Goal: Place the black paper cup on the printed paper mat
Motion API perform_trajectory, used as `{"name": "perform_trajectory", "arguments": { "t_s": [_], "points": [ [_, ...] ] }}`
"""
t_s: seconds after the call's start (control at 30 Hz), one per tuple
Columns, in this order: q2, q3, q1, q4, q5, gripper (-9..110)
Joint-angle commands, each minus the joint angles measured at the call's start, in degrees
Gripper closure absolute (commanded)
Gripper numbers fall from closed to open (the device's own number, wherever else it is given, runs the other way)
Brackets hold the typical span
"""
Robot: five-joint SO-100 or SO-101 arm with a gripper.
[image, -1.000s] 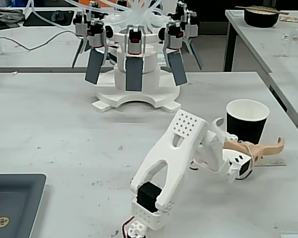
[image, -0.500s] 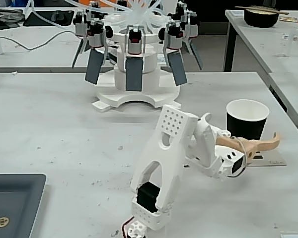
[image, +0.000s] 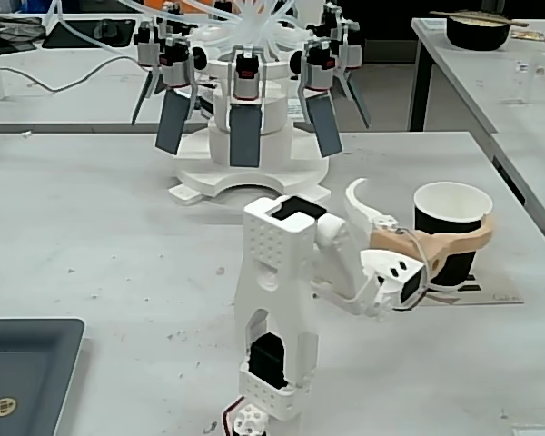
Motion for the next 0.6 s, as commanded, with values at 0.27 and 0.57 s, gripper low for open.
{"name": "perform_trajectory", "arguments": {
  "t_s": [0.27, 0.57],
  "points": [
    [16.79, 10.20, -8.96, -3.08, 1.41, 70],
    [23.82, 14.41, -19.07, -5.98, 0.53, 78]
  ]
}}
